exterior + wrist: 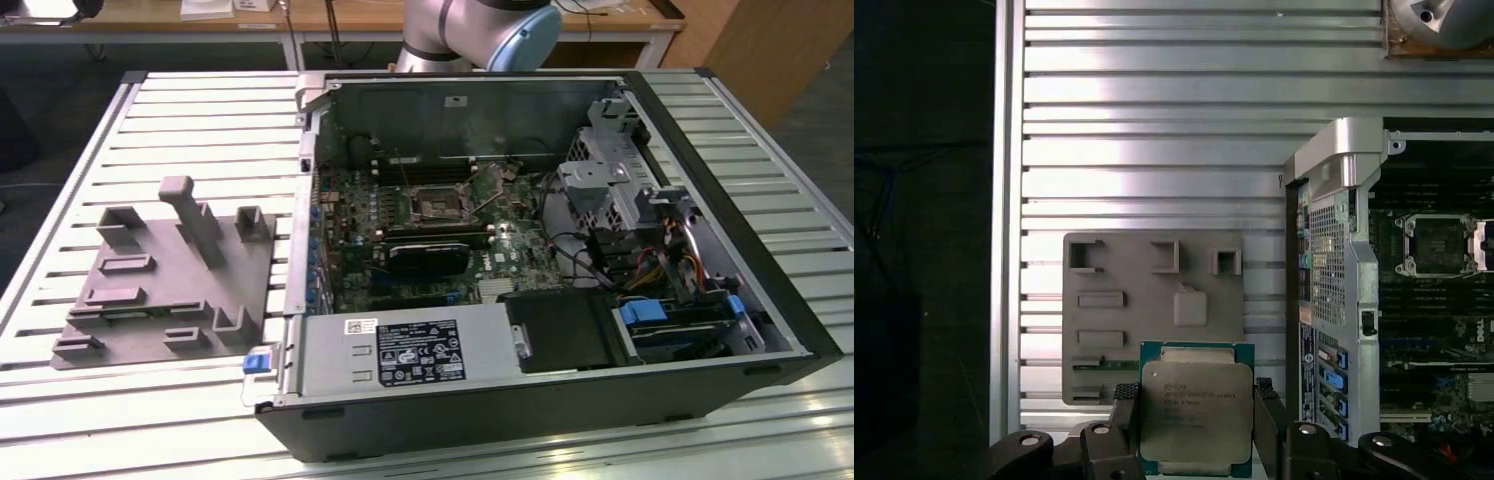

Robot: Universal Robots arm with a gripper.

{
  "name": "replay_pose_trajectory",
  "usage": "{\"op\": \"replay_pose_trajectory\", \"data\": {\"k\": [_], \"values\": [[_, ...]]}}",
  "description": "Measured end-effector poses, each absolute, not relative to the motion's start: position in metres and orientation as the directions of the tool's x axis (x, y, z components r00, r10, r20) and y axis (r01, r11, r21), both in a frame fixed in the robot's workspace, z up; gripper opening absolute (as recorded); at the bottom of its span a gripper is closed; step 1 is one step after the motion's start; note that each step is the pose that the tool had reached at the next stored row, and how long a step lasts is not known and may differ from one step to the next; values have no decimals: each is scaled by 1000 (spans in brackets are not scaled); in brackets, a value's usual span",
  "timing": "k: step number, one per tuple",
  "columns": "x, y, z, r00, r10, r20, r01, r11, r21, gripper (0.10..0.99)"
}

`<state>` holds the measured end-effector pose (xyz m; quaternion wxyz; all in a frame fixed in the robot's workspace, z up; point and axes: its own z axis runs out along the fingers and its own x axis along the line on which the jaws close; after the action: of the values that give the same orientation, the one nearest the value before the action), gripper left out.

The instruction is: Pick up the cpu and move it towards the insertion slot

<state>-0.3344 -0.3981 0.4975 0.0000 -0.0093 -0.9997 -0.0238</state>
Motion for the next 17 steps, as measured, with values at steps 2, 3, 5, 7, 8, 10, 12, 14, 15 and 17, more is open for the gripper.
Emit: {"op": "replay_pose_trajectory", "data": {"k": [2, 3, 5, 7, 8, 10, 12, 14, 15, 17], "values": [[-332, -398, 497, -1000, 19, 1, 19, 999, 48, 541], [-330, -398, 497, -1000, 19, 0, 19, 999, 48, 541], [-327, -398, 497, -1000, 19, 0, 19, 999, 48, 541], [-323, -398, 497, -1000, 19, 0, 19, 999, 48, 541], [-321, -398, 496, -1000, 19, 0, 19, 999, 48, 541], [-316, -398, 496, -1000, 19, 0, 19, 999, 48, 541], [-311, -398, 495, -1000, 19, 0, 19, 999, 48, 541], [-308, -398, 494, -1000, 19, 0, 19, 999, 48, 541], [-307, -398, 494, -1000, 19, 0, 19, 999, 48, 541], [-306, -398, 492, -1000, 19, -1, 19, 999, 48, 541]]}}
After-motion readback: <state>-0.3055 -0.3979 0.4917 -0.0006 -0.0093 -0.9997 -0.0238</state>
